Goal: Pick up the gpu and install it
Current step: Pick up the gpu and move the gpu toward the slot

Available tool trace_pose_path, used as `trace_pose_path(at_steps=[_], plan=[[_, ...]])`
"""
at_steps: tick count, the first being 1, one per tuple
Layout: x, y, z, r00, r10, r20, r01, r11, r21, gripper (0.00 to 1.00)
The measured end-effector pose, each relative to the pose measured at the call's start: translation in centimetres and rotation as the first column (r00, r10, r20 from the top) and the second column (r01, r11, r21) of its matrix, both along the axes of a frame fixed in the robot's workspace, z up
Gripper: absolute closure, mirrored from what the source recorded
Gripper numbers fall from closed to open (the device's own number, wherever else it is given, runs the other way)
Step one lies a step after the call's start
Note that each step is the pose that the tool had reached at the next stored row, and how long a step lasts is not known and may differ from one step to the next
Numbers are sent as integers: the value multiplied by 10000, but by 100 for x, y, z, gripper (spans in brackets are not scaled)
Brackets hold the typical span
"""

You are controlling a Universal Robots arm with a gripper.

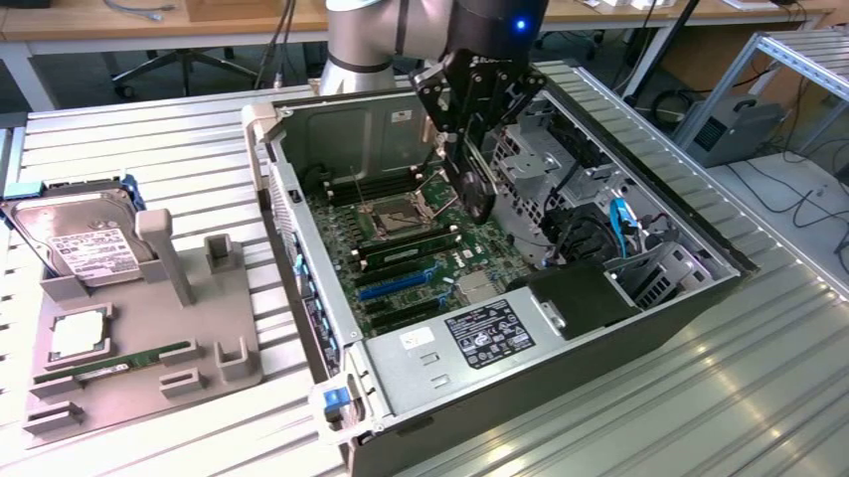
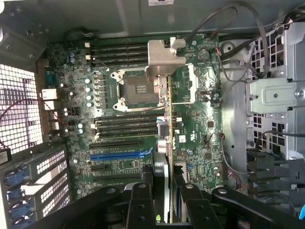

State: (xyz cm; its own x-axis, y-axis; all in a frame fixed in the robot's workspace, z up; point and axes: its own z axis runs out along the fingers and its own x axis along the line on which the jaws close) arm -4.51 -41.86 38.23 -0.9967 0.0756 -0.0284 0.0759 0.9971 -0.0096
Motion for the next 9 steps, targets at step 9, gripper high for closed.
trace_pose_path(at_steps=[9], plan=[[40, 0, -35, 10000, 0, 0, 0, 10000, -11, 73]])
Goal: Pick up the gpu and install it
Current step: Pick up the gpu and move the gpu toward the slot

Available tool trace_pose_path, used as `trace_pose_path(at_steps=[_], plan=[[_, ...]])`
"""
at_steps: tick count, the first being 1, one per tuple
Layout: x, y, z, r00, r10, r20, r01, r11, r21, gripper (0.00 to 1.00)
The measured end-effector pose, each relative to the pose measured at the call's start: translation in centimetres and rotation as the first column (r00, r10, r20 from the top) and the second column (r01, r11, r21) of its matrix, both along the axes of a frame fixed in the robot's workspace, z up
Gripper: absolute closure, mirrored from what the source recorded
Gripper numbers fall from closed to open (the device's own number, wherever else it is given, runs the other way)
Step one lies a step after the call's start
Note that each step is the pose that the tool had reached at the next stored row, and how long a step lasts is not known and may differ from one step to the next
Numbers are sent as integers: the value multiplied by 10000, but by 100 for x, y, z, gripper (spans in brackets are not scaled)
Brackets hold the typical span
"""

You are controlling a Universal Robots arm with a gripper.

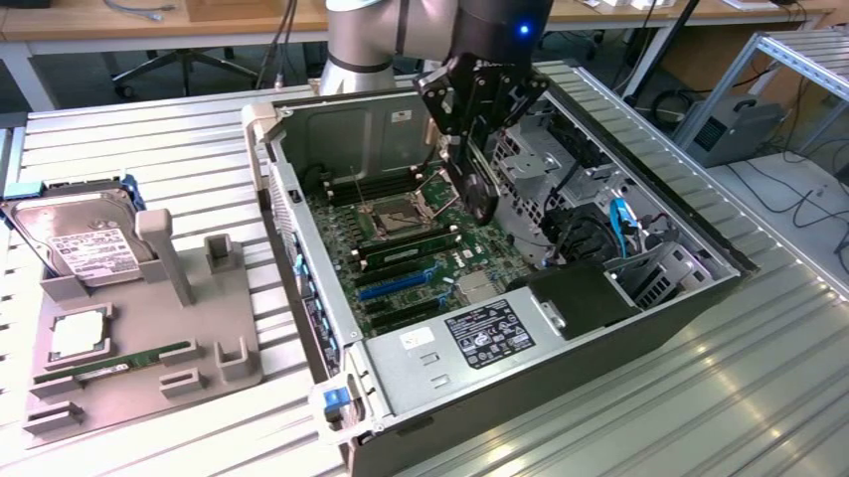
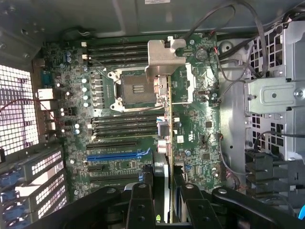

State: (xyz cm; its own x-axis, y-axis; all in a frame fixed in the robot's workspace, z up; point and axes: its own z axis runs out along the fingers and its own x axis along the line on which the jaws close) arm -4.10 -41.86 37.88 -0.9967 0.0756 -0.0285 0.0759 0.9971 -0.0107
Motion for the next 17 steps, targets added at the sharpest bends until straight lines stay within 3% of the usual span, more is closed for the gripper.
trace_pose_path(at_steps=[17], plan=[[19, 0, -66, 10000, 0, 0, 0, 10000, 0, 73]])
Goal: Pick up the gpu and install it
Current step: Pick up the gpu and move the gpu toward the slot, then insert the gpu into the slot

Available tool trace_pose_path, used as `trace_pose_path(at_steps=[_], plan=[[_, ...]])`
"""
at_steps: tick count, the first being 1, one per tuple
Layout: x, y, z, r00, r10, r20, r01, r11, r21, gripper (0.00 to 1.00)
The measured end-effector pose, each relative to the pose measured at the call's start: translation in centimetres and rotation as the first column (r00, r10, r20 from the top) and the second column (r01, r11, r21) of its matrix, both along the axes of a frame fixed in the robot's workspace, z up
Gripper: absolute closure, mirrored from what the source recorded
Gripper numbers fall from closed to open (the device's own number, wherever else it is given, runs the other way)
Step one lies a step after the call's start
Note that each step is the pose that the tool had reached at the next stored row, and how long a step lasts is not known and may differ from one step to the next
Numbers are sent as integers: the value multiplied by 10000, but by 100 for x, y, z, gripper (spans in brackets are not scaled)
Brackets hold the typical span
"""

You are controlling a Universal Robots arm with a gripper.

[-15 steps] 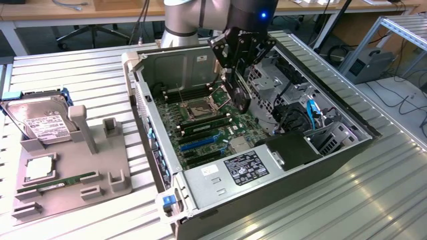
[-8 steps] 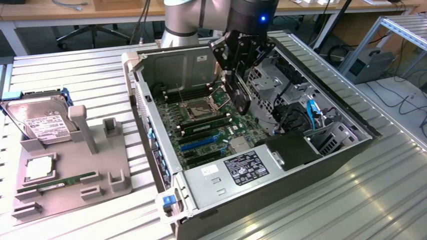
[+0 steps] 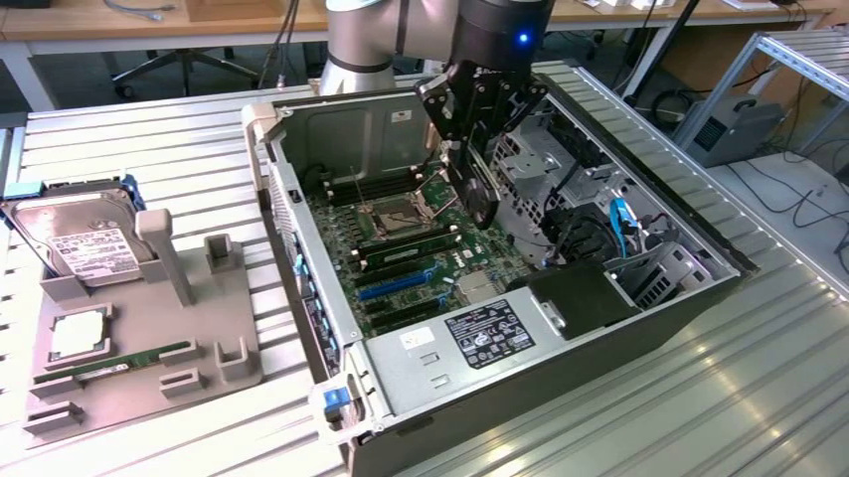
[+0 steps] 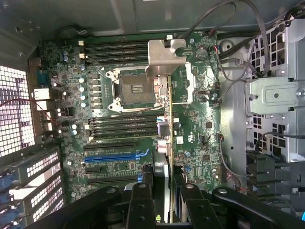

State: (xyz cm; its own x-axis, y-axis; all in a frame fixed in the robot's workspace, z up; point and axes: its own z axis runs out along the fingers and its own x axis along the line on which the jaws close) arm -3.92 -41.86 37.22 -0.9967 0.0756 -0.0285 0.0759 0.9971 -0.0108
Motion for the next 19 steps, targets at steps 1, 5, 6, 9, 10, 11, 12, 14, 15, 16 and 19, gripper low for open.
trace_pose_path(at_steps=[1, 5, 6, 9, 10, 11, 12, 14, 15, 16, 19], plan=[[0, 0, 0, 10000, 0, 0, 0, 10000, 0, 73], [0, 0, 0, 10000, 0, 0, 0, 10000, 0, 73], [0, 0, 0, 10000, -1, 0, 1, 10000, 0, 73], [0, 0, 0, 9982, 598, 0, -598, 9982, 0, 73], [0, 0, -1, 9946, 1033, 0, -1033, 9946, 0, 73], [0, 0, -1, 9875, 1577, 0, -1577, 9875, 0, 73], [0, 0, -4, 9765, 2155, 0, -2155, 9765, 0, 73], [0, 0, -7, 9596, 2815, 0, -2815, 9596, 0, 73], [0, 0, -9, 9469, 3215, 0, -3215, 9469, -1, 73], [0, 0, -11, 9381, 3463, 0, -3463, 9381, 0, 73], [0, 0, -14, 9067, 4219, 0, -4219, 9067, 0, 73]])
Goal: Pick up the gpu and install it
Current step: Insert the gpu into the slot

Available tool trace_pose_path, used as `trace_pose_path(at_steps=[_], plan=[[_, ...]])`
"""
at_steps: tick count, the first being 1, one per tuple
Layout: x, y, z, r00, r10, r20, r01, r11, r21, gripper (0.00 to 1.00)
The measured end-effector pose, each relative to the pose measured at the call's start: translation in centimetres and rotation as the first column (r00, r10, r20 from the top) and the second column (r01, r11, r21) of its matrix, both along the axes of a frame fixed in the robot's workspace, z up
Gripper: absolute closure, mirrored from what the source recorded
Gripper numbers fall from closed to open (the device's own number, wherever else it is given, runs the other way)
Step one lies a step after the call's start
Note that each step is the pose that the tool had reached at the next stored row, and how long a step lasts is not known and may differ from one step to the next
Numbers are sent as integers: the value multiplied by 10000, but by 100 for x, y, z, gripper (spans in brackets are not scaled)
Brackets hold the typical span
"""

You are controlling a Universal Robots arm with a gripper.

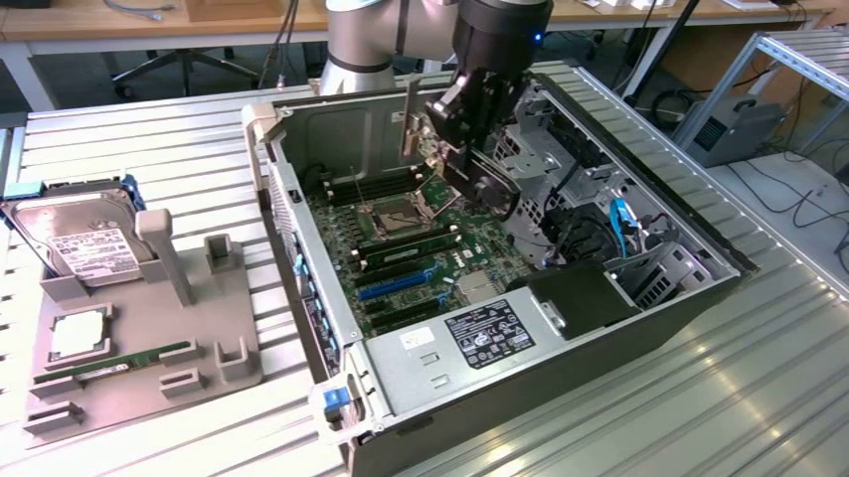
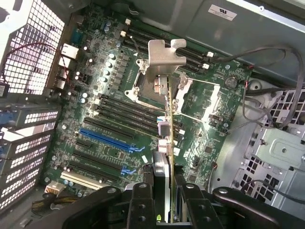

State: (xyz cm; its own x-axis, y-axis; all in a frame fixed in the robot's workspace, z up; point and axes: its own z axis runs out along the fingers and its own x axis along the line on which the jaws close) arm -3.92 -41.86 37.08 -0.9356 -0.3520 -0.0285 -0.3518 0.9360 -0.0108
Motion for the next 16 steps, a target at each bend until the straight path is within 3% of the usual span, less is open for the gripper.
trace_pose_path(at_steps=[16], plan=[[0, 0, -3, 9980, 629, 0, -629, 9980, 0, 73]])
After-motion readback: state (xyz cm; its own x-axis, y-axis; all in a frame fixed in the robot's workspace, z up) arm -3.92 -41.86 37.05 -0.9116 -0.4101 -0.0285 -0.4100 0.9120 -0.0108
